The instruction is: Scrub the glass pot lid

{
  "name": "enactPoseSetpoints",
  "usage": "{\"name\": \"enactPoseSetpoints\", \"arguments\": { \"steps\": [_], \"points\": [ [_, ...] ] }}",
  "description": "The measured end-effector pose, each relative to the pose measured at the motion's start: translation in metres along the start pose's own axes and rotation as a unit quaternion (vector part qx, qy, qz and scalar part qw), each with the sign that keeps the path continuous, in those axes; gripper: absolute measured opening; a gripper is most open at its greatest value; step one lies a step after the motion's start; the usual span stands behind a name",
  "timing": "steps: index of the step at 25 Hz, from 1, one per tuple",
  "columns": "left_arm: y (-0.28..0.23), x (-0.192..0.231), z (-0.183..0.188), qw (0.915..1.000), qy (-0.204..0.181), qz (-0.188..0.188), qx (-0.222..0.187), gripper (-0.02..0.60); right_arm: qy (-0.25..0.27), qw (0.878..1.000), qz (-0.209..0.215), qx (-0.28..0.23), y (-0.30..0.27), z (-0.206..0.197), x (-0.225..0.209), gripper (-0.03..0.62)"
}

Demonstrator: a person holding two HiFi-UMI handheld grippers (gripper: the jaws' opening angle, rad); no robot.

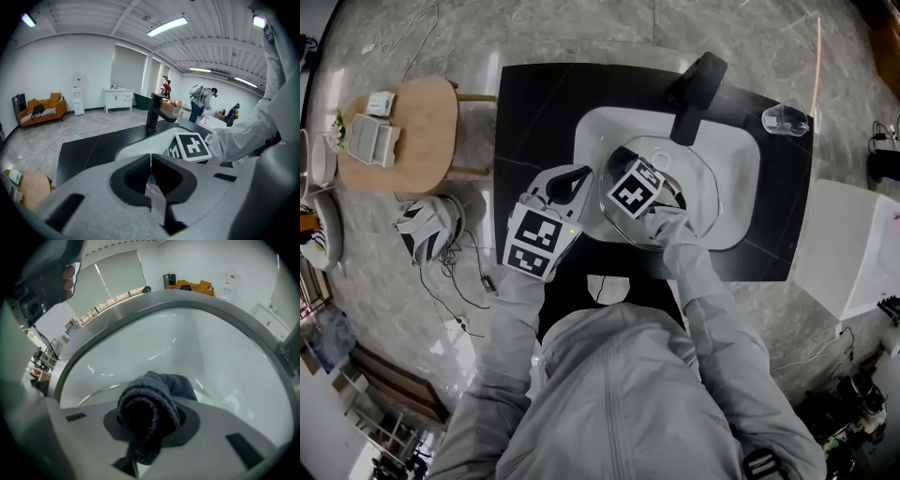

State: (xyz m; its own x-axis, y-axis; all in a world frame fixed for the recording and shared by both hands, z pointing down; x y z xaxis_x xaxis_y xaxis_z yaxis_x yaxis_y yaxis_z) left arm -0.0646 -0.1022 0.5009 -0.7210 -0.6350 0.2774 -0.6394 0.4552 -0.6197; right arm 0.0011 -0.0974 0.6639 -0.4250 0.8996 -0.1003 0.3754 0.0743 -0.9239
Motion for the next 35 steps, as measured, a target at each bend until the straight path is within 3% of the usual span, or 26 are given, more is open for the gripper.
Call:
{"name": "enactPoseSetpoints", "arguments": {
  "steps": [6, 15, 24, 35],
  "points": [
    [0.005, -0.002, -0.002, 1.0000, -0.004, 0.004, 0.006, 0.028, 0.007, 1.000, 0.007, -0.021, 0.002, 0.010, 0.007, 0.089],
    [0.004, -0.015, -0.001, 1.0000, -0.004, 0.008, 0.004, 0.029, 0.071, 0.993, 0.082, -0.054, 0.015, -0.006, 0.031, 0.088],
    [-0.004, -0.044, 0.002, 0.9999, -0.009, 0.006, -0.001, 0.028, 0.071, 0.997, 0.032, -0.008, 0.030, -0.059, 0.013, 0.087],
    [-0.016, -0.070, 0.001, 0.9999, -0.008, 0.012, -0.004, 0.028, 0.031, 0.999, 0.005, 0.015, 0.061, -0.123, -0.014, 0.088]
  ]
}}
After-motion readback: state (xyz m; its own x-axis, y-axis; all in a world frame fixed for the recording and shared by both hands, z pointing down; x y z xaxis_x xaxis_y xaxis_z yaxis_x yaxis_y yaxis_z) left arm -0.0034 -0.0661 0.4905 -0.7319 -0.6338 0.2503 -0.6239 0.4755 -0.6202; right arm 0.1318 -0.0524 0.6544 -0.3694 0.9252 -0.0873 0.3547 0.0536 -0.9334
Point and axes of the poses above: the fingertips, and each gripper's own axes: y backward along the fingers, x to its left, z out of its top, the point moved 3 cm from there along y, backward along the fingers, and after that the axes turned 10 degrees about y, right-handed, at the moved point
